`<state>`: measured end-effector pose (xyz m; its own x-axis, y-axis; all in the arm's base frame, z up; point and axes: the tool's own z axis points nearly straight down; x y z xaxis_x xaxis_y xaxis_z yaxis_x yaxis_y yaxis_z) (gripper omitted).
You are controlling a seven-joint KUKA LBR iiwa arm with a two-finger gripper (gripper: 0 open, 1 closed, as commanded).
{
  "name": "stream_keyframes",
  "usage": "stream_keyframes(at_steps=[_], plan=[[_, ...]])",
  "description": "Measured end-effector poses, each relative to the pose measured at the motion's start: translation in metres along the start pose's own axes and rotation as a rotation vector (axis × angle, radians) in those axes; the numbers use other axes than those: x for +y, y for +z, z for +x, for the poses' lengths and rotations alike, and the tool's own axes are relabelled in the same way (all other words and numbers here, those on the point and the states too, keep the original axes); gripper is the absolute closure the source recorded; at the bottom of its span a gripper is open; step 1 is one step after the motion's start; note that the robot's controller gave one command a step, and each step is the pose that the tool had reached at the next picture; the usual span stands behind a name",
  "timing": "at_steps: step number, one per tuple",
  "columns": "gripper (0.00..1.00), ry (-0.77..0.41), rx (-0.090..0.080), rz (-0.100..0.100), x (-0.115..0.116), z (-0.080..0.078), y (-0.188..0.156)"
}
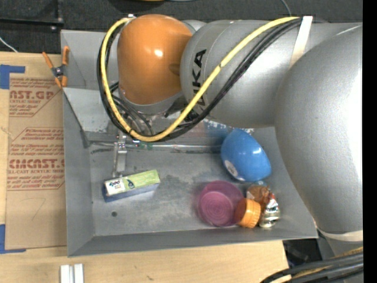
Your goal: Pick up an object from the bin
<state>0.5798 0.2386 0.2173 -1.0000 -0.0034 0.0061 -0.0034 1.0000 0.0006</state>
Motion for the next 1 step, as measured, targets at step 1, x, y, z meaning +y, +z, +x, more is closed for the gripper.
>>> stream_keyframes(at_steps=[1], plan=[[0.0, 0.003, -0.008, -0.002, -0.0015, -0.002, -0.0053]])
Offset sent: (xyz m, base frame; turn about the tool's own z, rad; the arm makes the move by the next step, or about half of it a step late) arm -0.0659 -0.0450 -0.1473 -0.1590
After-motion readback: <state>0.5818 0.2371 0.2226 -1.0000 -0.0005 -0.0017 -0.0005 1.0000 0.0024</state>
